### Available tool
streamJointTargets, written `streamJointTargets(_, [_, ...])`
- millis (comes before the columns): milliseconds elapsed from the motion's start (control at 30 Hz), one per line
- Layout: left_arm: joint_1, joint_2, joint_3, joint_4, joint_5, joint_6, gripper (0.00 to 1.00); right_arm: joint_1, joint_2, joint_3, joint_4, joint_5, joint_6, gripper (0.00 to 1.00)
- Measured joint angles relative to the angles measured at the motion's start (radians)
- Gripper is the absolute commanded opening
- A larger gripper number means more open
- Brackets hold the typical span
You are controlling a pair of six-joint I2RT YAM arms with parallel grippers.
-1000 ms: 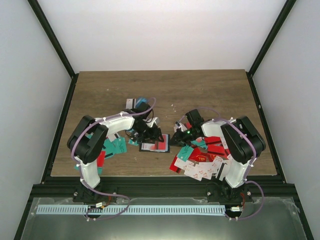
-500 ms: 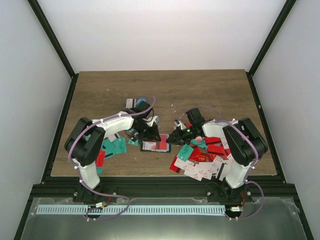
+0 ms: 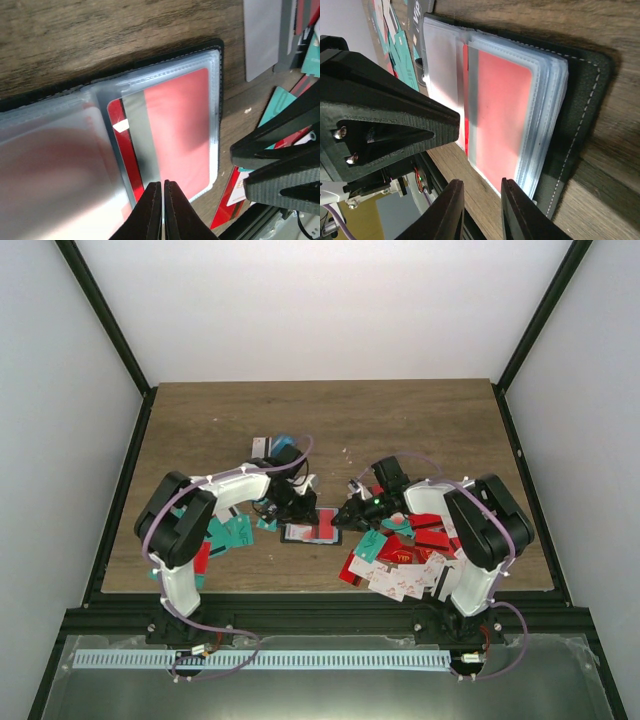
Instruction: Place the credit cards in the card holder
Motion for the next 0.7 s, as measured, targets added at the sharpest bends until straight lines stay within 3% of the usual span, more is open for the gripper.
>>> streamJointTargets(700, [0.000,0.034,-0.030,0.011,-0.035,0.035,0.04,0.000,0.061,0.012,-0.006,-0.006,0.000,0.26])
